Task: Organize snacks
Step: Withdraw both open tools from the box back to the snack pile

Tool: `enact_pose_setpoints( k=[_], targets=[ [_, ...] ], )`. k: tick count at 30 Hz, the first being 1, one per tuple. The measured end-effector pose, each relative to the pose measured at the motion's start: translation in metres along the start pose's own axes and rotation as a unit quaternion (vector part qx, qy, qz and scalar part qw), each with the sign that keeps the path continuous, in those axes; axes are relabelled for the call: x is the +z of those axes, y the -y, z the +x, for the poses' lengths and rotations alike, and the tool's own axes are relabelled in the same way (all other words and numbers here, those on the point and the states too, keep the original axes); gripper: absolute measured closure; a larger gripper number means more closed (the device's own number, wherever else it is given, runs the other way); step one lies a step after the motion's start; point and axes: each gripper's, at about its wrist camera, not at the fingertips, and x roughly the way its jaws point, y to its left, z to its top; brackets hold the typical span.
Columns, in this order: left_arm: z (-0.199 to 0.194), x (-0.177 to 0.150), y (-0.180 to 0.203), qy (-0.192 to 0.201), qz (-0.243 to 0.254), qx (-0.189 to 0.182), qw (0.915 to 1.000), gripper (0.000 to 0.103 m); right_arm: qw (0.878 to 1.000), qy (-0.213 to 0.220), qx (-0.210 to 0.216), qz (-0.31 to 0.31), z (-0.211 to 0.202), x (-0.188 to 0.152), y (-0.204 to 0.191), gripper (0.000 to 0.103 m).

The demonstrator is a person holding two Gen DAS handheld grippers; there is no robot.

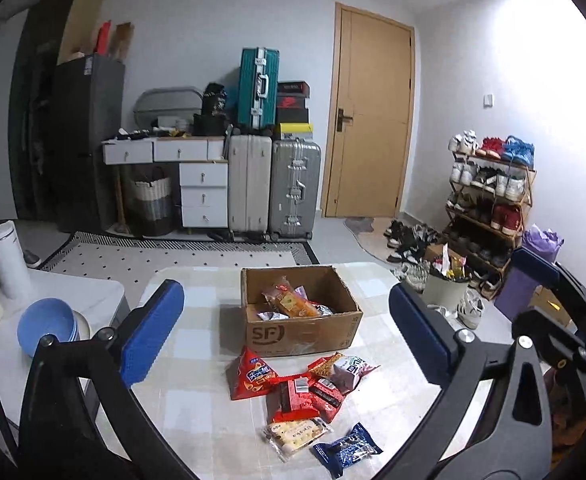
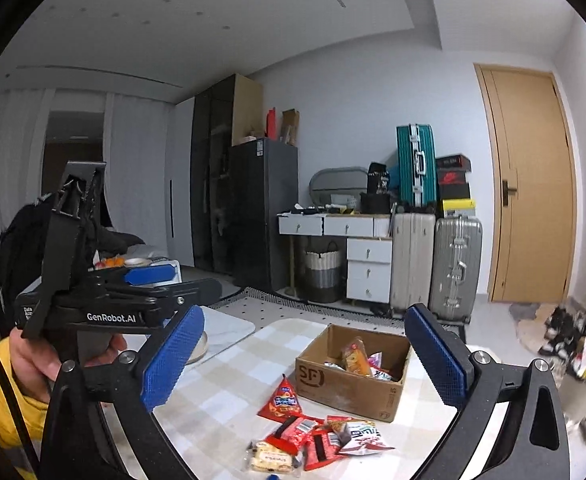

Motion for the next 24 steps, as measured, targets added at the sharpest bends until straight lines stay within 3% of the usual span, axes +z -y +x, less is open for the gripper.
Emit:
enact_pose_setpoints(
  k=[3,6,11,18,24],
  targets=[
    [-0.017,-0.018,-0.005,0.015,0.002,0.02,0.9997,0.0,1.0,0.007,-0.001,-0.003,-0.007,-0.012,-0.005,0.001],
    [-0.021,-0.034,-0.017,0.02,-0.018,0.017,0.9995,0.0,1.0,0.003,0.011,0.019,-0.007,-0.026,-0.001,0.001],
    [-0.004,-0.061,-0.024,0.014,-0.007,0.036,0.9992,0.0,0.998,-0.03,0.004,0.059,0.005,-0.058,0.012,0.001],
    [0.049,-0.126,-0.025,-0.055,-0.011,0.028,0.998,0.0,0.992,-0.079,-0.012,0.101,0.025,-0.105,0.02,0.001],
    [0.099,-0.19,-0.035,-0.118,-0.033,0.033,0.9919,0.0,0.985,-0.127,-0.009,0.113,0.039,-0.147,0.014,0.001]
  ],
)
